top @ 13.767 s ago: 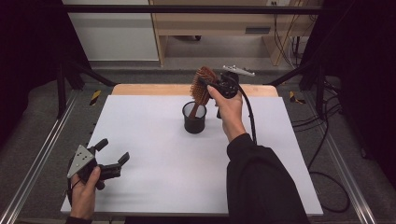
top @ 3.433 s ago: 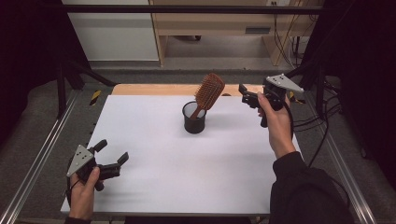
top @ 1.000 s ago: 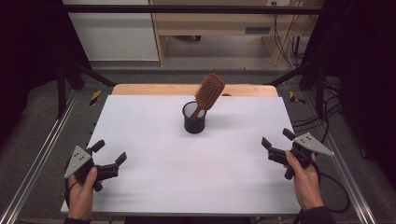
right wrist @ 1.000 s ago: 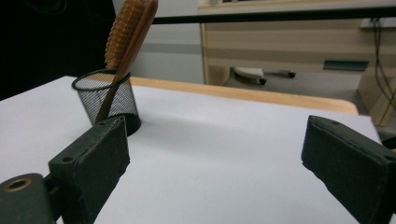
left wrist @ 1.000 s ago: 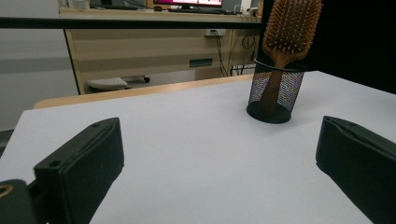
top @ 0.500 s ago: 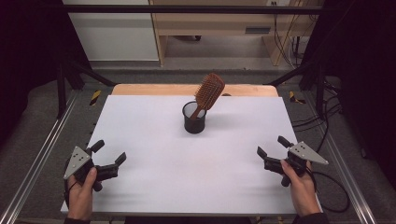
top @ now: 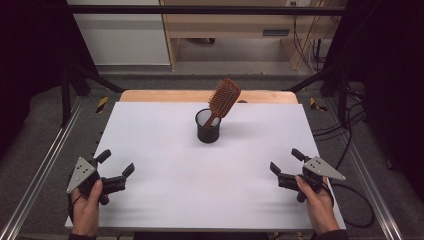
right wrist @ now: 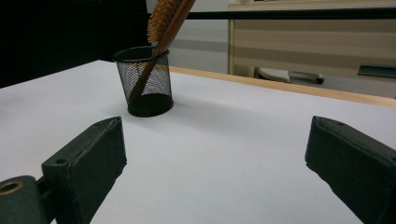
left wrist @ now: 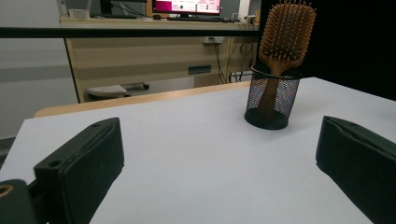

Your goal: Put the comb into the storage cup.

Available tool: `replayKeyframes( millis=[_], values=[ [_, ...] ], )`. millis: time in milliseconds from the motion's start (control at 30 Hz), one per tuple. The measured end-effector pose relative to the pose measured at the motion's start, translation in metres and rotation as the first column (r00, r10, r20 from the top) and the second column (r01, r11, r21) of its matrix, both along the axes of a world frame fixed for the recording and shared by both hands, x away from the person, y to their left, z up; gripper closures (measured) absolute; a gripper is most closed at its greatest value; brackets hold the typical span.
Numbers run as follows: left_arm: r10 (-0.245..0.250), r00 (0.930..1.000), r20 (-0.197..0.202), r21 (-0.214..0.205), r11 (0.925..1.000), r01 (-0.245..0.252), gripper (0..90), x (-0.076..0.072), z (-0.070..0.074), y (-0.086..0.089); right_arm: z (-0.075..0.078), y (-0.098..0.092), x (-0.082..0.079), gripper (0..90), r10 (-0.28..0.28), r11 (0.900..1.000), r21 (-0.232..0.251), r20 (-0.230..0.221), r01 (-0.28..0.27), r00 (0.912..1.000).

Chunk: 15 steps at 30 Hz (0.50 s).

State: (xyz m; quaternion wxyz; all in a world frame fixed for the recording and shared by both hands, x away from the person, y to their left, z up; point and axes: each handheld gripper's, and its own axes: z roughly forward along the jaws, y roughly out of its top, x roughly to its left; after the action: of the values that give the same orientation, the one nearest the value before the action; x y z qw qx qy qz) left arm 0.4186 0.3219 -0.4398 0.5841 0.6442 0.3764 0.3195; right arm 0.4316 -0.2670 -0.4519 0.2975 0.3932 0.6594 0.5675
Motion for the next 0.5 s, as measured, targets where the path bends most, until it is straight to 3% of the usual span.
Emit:
replayKeyframes(
  millis=[500],
  values=[
    [-0.020, 0.9996, 0.021, -0.002, 0.9998, 0.020, 1.3, -0.0055, 0.0040, -0.0020, -0.0077, 0.0098, -0.0021, 5.0, 0.053, 0.9986, 0.003, 0.000, -0.053, 0.9986]
  ],
)
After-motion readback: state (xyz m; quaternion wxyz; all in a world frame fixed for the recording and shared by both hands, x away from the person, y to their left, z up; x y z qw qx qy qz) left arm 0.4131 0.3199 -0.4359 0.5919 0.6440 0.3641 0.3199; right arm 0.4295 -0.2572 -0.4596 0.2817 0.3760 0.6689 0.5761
